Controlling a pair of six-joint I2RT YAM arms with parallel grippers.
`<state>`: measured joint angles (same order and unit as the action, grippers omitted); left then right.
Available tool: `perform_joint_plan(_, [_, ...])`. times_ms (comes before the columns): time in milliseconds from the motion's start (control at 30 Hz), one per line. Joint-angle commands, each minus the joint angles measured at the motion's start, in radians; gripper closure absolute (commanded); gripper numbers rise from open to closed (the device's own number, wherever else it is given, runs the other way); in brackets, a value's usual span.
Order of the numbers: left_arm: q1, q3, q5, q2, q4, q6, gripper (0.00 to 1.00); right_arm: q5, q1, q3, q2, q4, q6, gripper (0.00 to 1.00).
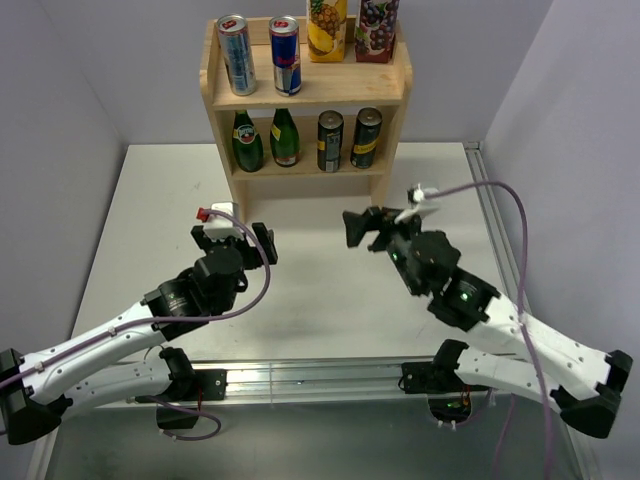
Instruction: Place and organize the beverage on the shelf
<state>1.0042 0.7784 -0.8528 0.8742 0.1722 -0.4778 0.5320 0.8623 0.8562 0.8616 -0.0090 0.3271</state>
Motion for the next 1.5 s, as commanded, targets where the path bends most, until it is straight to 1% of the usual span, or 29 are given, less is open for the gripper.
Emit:
perform_joint_plan(0, [-0.003,0.038,0.035,-0.046,0.056,-0.070,0.01,0.155,0.134,-0.061,-0.142,-0.150,0.085,0.00])
perform_joint_plan(67, [-0.001,0.033,0.043,-0.095,0.059,-0.074,0.01,0.202,0.173,-0.088,-0.240,-0.210,0.122,0.00])
perform_joint_plan(100, [-0.001,0.035,0.040,-0.109,0.064,-0.073,0.01,0.215,0.205,-0.094,-0.274,-0.220,0.131,0.00])
perform_joint_plan(167, [-0.001,0.053,0.031,-0.154,0.067,-0.061,0.01,0.258,0.225,-0.109,-0.366,-0.224,0.118,0.00])
perform_joint_plan(200, [-0.001,0.058,0.029,-0.190,0.052,-0.047,0.01,0.273,0.234,-0.117,-0.422,-0.214,0.095,0.00])
perform_joint_plan(233, [-0.001,0.064,0.037,-0.190,0.029,-0.029,0.01,0.282,0.234,-0.121,-0.447,-0.203,0.078,0.00])
perform_joint_plan(267, [-0.001,0.068,0.043,-0.228,0.003,0.017,0.01,0.287,0.233,-0.124,-0.470,-0.188,0.061,0.00])
perform_joint_plan(333, [-0.001,0.071,0.073,-0.265,-0.054,0.057,0.01,0.290,0.233,-0.125,-0.512,-0.131,-0.002,0.00])
perform_joint_plan(367, [-0.001,0.077,0.087,-0.289,-0.116,0.102,0.01,0.287,0.234,-0.120,-0.518,-0.112,-0.022,0.00])
perform_joint_plan(433, [-0.001,0.085,0.141,-0.300,-0.163,0.139,0.01,0.273,0.234,-0.099,-0.507,-0.063,-0.074,0.00])
perform_joint_plan(467, [-0.001,0.099,0.161,-0.299,-0.221,0.165,0.01,0.270,0.233,-0.089,-0.498,-0.057,-0.085,0.00])
perform_joint_plan(533, [-0.001,0.111,0.196,-0.278,-0.247,0.188,0.01,0.249,0.233,-0.051,-0.464,-0.046,-0.111,0.00])
perform_joint_plan(700, [-0.001,0.157,0.198,-0.227,-0.247,0.202,0.01,0.204,0.234,-0.016,-0.437,-0.043,-0.123,0.00])
perform_joint_plan(1200, [-0.001,0.153,0.201,-0.216,-0.254,0.202,0.01,0.142,0.233,0.003,-0.457,-0.054,-0.134,0.00])
perform_joint_plan(1467, [-0.001,0.153,0.199,-0.225,-0.247,0.202,0.01,0.092,0.233,0.020,-0.434,-0.057,-0.143,0.00])
